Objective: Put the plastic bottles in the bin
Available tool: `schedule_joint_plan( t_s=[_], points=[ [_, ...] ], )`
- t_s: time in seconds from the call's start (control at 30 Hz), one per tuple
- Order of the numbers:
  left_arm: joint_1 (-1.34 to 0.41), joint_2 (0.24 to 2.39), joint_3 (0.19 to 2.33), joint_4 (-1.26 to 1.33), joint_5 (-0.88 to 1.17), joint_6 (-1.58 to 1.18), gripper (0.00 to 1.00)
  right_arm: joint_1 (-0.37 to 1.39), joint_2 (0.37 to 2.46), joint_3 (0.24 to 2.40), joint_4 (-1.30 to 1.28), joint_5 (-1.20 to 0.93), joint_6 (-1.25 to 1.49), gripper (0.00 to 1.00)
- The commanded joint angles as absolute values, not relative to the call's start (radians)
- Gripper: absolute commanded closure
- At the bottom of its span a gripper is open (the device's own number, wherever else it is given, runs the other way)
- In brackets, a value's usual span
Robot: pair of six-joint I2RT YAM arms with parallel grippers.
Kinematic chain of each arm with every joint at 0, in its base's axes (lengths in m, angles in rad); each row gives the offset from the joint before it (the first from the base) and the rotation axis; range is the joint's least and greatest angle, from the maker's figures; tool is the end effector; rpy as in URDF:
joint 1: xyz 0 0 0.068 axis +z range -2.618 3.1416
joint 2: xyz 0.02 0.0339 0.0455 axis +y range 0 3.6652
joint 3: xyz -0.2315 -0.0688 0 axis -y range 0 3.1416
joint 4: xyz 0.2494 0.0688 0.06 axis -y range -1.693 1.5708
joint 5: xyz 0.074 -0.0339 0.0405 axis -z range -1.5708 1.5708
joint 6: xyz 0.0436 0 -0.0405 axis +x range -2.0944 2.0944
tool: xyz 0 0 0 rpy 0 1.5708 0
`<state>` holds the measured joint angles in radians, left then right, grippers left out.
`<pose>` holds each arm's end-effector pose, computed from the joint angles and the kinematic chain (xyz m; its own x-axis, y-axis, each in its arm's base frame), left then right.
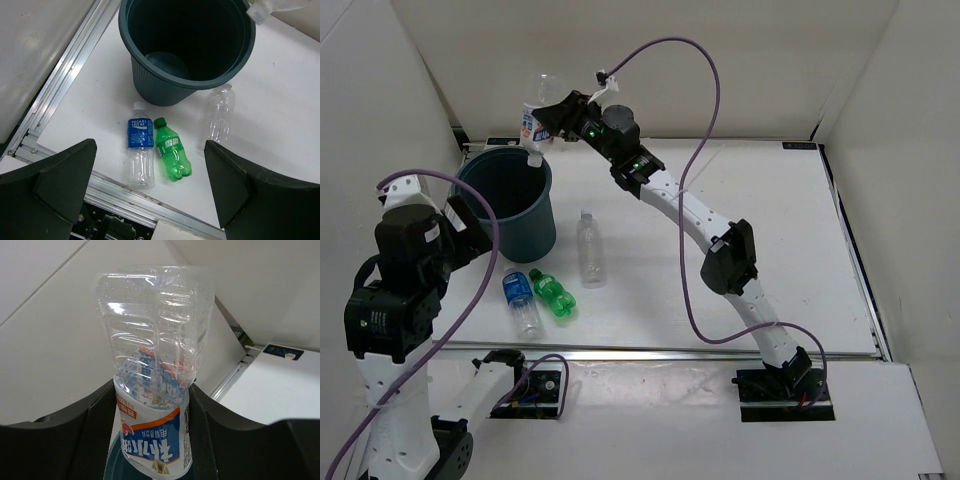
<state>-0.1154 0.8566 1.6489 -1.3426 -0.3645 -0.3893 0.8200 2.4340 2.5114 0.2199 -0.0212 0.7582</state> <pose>0.0997 0.0041 0.4481 -0.4069 -0.3098 -0.8593 -0.3769 0.9139 -0.1510 0.3762 0.4045 0.3775 -0.3670 0.6143 -0.6985 -0.6782 0.3372 0.6529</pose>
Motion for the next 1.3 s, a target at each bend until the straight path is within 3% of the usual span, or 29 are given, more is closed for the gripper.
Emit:
schedule_joint_plan(
  t_s=[0.0,0.2,0.33,0.37,0.4,0.73,0.9,1.03,1.27],
  points=[
    [-0.12,0.882,1.641,-1.411,-0.356,-0.374,0.0,0.83,2.43,2.554,0.356,-0.011,0.77,0.56],
    [-0.12,0.873,1.631,-1.402,-0.365,-0.383,0.0,0.885,2.462,2.554,0.313,-0.034,0.77,0.45],
    [-0.12,0.838,1.621,-1.411,-0.386,-0.405,0.0,0.923,2.462,2.554,0.256,-0.075,0.77,0.18],
    [-0.12,0.838,1.621,-1.411,-0.387,-0.405,0.0,0.923,2.462,2.554,0.241,-0.084,0.77,0.02],
    [-0.12,0.827,1.621,-1.411,-0.387,-0.414,0.0,0.923,2.462,2.545,0.207,-0.103,0.77,0.0],
    [-0.12,0.723,1.557,-1.387,-0.455,-0.566,0.0,0.838,2.073,2.406,-0.21,0.035,0.643,0.0],
    [-0.12,0.626,1.483,-1.368,-0.474,-0.626,0.0,0.738,1.902,2.087,-0.469,0.065,0.646,0.0],
    [-0.12,0.574,1.444,-1.368,-0.474,-0.649,0.0,0.727,1.933,2.026,-0.644,0.005,0.597,0.0],
    [-0.12,0.549,1.419,-1.422,-0.439,-0.667,0.0,0.816,2.187,2.063,-0.715,-0.087,0.551,0.0]
  ],
)
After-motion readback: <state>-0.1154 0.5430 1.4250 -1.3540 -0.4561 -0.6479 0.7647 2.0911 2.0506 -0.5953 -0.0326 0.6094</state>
